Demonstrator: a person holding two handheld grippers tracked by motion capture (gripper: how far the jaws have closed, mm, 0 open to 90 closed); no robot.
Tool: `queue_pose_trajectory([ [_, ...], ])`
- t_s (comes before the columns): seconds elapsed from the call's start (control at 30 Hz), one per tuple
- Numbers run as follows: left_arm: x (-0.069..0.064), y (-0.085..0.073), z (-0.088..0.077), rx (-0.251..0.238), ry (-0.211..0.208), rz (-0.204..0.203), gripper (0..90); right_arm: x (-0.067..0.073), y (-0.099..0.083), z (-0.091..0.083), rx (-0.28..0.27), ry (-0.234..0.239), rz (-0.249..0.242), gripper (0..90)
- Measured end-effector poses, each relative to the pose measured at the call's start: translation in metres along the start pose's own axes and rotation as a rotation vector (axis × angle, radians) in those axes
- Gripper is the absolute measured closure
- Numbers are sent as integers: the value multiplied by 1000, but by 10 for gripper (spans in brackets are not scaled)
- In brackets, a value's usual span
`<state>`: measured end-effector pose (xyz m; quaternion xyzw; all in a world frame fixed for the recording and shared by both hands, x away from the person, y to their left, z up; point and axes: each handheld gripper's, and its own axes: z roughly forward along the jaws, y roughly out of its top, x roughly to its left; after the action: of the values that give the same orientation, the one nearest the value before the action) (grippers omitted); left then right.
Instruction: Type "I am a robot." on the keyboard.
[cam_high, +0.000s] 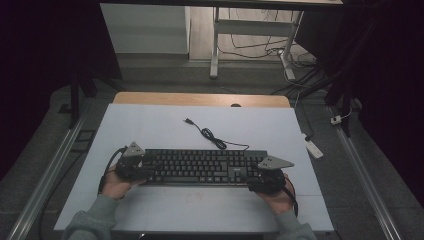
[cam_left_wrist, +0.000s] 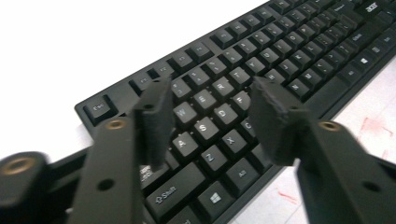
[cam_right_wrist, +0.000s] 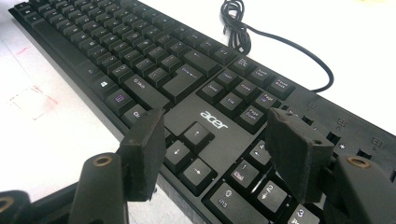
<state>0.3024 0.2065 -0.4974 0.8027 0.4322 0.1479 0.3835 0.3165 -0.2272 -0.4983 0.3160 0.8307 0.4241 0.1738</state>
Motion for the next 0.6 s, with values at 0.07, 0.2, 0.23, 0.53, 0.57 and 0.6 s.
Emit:
queue_pose_trajectory([
  [0.07,2,-1,1,2,2,-9,605,0,0,0,2,0,0,382],
  [0.2,5,-3,3,20,6,-15,731,0,0,0,3,-3,-2,382],
  [0.23,6,-4,3,21,3,-17,764,0,0,0,3,-3,-2,381],
  [0.53,9,-6,8,54,8,-20,890,0,0,0,5,-4,-2,382],
  [0.57,9,-7,9,59,9,-21,890,0,0,1,1,-5,-1,382],
  [0.6,9,-7,10,63,10,-20,890,0,0,1,5,-4,-3,382],
])
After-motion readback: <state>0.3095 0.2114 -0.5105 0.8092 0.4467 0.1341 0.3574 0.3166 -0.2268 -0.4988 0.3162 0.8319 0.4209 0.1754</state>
